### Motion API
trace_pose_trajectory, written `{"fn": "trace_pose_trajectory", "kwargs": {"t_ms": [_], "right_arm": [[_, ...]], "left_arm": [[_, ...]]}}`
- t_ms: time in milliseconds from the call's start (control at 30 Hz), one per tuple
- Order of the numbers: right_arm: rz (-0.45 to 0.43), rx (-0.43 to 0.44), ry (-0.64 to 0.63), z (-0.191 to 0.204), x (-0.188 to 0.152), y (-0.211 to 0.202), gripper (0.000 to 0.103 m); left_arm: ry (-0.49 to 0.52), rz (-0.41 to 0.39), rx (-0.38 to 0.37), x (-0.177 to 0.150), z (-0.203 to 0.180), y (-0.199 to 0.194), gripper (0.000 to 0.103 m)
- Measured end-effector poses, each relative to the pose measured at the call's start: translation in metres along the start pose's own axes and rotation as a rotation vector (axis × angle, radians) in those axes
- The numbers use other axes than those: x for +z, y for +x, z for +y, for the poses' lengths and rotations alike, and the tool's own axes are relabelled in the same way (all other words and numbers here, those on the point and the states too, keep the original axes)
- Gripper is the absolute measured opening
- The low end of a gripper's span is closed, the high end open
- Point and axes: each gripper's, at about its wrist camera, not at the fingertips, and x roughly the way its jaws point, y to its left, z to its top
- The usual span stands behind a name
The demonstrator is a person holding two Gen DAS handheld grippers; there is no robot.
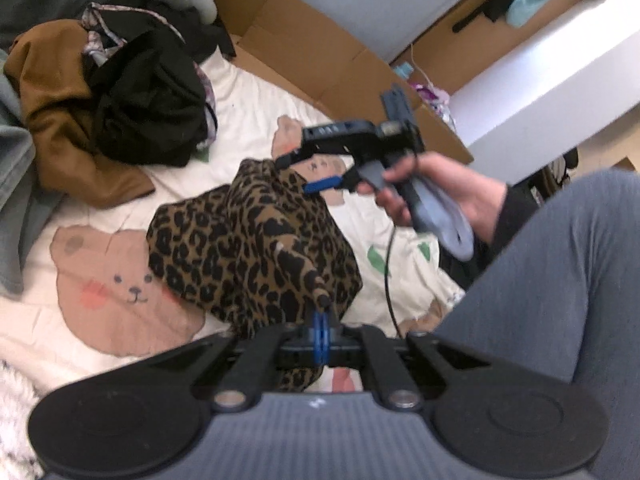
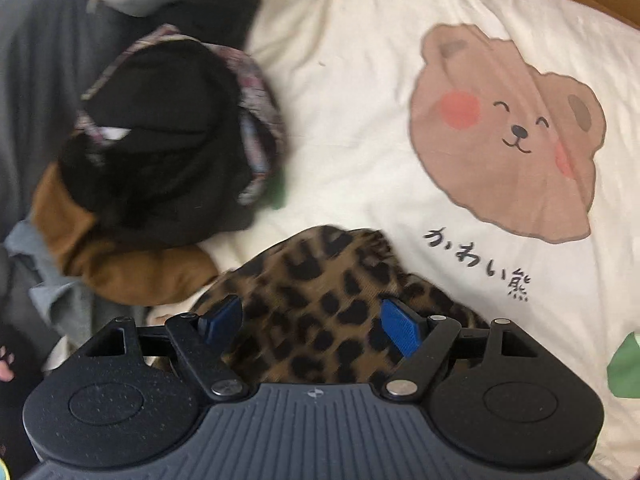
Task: Fold clothes
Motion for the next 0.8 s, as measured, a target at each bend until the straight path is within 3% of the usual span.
{"fn": "trace_pose_trajectory", "kwargs": {"t_ms": [133, 333, 500, 667, 700, 733, 767, 800], "right_arm": [[0.038, -0.069, 0.019, -0.003, 0.012, 0.017, 0.082], [0.045, -0.082, -0.004, -0.002, 0.023, 0.031, 0.083], [0.016, -0.042, -0.082, -0.001, 0.025, 0.039, 0.086], [0.122, 0.007, -0.137, -0.014, 0.021, 0.055, 0.084], [0.139, 0.015, -0.144, -0.016, 0.018, 0.056, 0.072], [0.155, 0.028, -0.154, -0.019, 0.016, 0.054, 0.053], [0.169, 0.035, -0.168, -0.02, 0.015, 0.052, 0.042], [0.183, 0.041, -0.183, -0.022, 0.013, 0.049, 0.023]], "left_arm": [[-0.009, 0.021, 0.005, -0.007, 0.003, 0.0, 0.001], [-0.028, 0.045, 0.024, -0.02, 0.011, -0.003, 0.001], [-0.035, 0.048, 0.024, -0.023, 0.014, -0.004, 0.001], [-0.039, 0.046, 0.029, -0.023, 0.016, -0.005, 0.001], [-0.041, 0.04, 0.032, -0.022, 0.017, -0.005, 0.001], [-0.044, 0.035, 0.035, -0.021, 0.018, -0.006, 0.001], [-0.047, 0.029, 0.039, -0.02, 0.019, -0.006, 0.001], [-0.049, 0.024, 0.042, -0.019, 0.02, -0.007, 0.001]]}}
